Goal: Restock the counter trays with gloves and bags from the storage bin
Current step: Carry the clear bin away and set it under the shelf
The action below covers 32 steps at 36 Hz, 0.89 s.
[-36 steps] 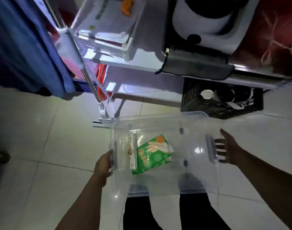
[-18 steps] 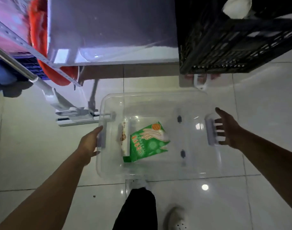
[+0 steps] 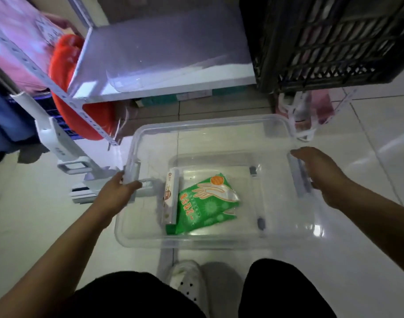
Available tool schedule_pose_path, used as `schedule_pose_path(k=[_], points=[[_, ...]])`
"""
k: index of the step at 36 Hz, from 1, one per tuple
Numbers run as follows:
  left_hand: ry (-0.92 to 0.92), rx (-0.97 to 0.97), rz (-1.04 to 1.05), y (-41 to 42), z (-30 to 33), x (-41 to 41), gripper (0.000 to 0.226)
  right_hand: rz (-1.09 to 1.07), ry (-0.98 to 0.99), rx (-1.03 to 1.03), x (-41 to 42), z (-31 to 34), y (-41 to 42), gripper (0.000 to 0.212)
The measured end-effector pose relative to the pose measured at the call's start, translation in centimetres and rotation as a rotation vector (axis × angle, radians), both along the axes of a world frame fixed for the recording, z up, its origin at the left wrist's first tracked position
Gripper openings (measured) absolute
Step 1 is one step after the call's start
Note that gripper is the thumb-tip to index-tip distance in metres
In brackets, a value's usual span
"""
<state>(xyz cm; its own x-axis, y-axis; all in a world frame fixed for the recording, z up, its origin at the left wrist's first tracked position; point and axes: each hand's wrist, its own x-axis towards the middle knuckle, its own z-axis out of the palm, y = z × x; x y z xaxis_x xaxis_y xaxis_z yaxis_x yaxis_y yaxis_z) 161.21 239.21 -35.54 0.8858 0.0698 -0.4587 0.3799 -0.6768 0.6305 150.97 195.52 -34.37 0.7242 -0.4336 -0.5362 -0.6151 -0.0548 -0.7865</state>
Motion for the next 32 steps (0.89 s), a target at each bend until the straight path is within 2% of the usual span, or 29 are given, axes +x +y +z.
schedule_pose_path(k=[2, 4, 6, 8, 11, 17, 23, 27, 29, 32], points=[[-0.005, 0.038, -0.046, 0.0, -0.2, -0.3, 0.058, 0.142, -0.026, -0.144, -1.0, -1.3, 0.3, 0.060], [-0.004, 0.135, -0.112, -0.2, -0.1, -0.5, 0.067, 0.349, -0.005, -0.420, -2.6, -2.5, 0.8, 0.076], [-0.035, 0.479, -0.234, -0.5, 0.4, -0.2, 0.087, 0.506, 0.030, -0.749, -4.5, -3.5, 1.7, 0.082], [-0.147, 0.790, -0.388, -1.3, 1.2, 0.8, 0.101, 0.585, -0.018, -0.925, -5.6, -3.8, 2.2, 0.082], [-0.276, 0.842, -0.540, -3.7, 2.7, 4.6, 0.099, 0.716, -0.006, -1.043, -6.1, -4.2, 2.1, 0.084], [-0.371, 0.757, -0.555, -12.0, 4.0, 14.4, 0.098, 0.712, 0.008, -1.077, -5.9, -5.0, 2.2, 0.078], [-0.428, 0.907, -0.580, -17.4, 3.9, 22.4, 0.096, 0.626, -0.115, -1.075, -5.8, -7.0, 1.8, 0.084], [-0.354, 0.916, -0.553, -16.9, 2.9, 24.7, 0.092, 0.632, -0.101, -1.110, -5.6, -7.1, 1.6, 0.086], [-0.399, 0.930, -0.576, -16.2, 2.5, 24.6, 0.083, 0.635, -0.111, -1.114, -5.6, -7.0, 1.7, 0.085], [-0.540, 1.017, -0.674, -15.0, 2.8, 23.3, 0.054, 0.616, -0.114, -1.082, -5.7, -7.0, 1.9, 0.083]])
